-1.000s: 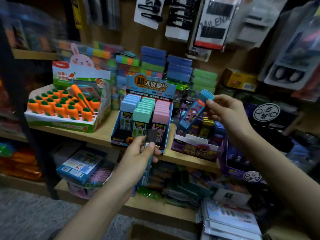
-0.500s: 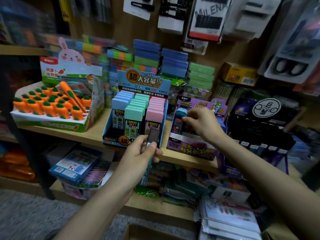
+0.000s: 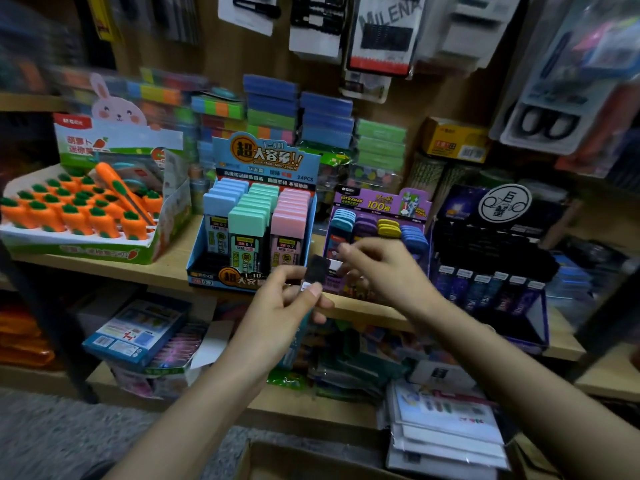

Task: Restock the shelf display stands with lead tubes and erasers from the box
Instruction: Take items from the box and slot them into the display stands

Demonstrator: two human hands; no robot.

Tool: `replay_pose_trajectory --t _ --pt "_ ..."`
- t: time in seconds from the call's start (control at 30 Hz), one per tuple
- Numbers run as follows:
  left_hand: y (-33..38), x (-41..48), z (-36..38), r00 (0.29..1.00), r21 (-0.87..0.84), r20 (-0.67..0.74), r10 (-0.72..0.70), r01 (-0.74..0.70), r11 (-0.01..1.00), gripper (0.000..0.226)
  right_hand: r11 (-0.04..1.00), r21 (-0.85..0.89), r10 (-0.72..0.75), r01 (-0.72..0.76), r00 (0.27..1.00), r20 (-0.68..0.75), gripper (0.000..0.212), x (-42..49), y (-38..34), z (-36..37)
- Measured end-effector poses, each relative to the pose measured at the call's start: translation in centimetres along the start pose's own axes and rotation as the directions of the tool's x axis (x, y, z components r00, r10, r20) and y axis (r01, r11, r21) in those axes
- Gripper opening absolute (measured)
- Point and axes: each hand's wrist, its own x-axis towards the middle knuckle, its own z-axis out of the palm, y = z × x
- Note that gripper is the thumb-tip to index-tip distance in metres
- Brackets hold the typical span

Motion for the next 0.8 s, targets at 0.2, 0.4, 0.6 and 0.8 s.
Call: replay_pose_trajectory --t 0.2,0.4,0.6,0.8 --pt "0.0 -0.2 3.2 0.998 -0.041 0.055 -0.006 0.008 0.999 0.006 0.844 0.512 0.133 -0.16 0.987 0.09 0.014 -5.3 -0.2 -0.5" --pt "-0.2 0.2 7.6 0.983 -0.03 0.177 0.051 -0.046 0.998 0.012 0.819 0.556 0.2 -0.142 0.979 -0.046 0.005 -7.5 0.7 -3.2" --pt "-2.7 2.1 11.2 0.946 0.396 0.194 0.258 -0.316 0.862 0.019 0.977 0.21 0.106 -0.025 0.916 -0.387 0.01 -7.9 3.3 -10.1" --pt "-4.8 3.0 13.3 0.868 0.733 0.385 0.314 -0.494 0.468 0.055 0.996 -0.079 -0.012 -0.042 0.807 -0.591 0.004 -8.6 7.2 -16.6"
